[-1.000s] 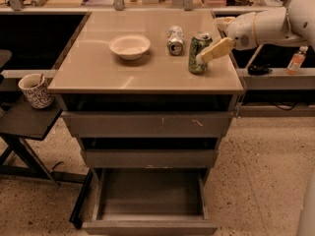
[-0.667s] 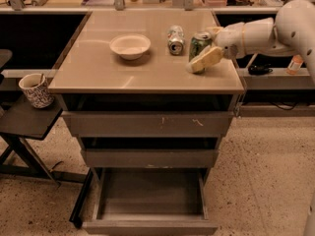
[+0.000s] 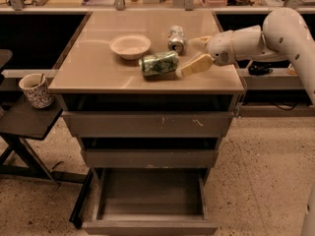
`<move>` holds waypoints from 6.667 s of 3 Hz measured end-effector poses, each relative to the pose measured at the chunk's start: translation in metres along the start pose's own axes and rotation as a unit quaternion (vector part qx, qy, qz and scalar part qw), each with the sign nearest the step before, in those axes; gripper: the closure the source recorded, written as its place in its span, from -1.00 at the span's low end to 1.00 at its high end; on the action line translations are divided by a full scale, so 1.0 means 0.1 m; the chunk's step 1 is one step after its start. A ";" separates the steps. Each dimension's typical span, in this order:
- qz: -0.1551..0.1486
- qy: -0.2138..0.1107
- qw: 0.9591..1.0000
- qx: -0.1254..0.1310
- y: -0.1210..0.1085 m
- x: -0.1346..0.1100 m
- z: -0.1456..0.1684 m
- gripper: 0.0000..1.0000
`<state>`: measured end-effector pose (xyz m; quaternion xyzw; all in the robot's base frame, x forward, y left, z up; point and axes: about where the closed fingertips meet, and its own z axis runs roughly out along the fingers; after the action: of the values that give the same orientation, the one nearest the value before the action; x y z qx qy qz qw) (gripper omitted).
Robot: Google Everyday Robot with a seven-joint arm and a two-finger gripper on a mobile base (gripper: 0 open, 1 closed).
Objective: Place green can into bottom drawer
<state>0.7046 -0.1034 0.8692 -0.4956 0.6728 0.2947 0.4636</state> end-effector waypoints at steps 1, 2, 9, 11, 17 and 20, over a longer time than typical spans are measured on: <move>0.000 0.000 1.000 0.000 0.00 0.00 0.00 -0.15; 0.000 0.000 1.000 0.000 0.00 0.00 0.00 -0.22; -0.073 0.086 0.992 -0.059 0.08 -0.30 0.72 -1.00; -0.062 0.048 0.994 -0.078 0.20 -0.32 0.99 -1.00; -0.092 -0.105 0.990 -0.022 0.68 -0.79 0.47 1.00; 0.034 -0.293 0.954 -0.057 2.15 -0.23 0.49 1.00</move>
Offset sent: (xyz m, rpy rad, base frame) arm 0.0000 0.0000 0.0000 0.0000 0.0000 0.0000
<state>0.5205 0.0192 0.8575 -0.3904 0.5060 0.4804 0.6007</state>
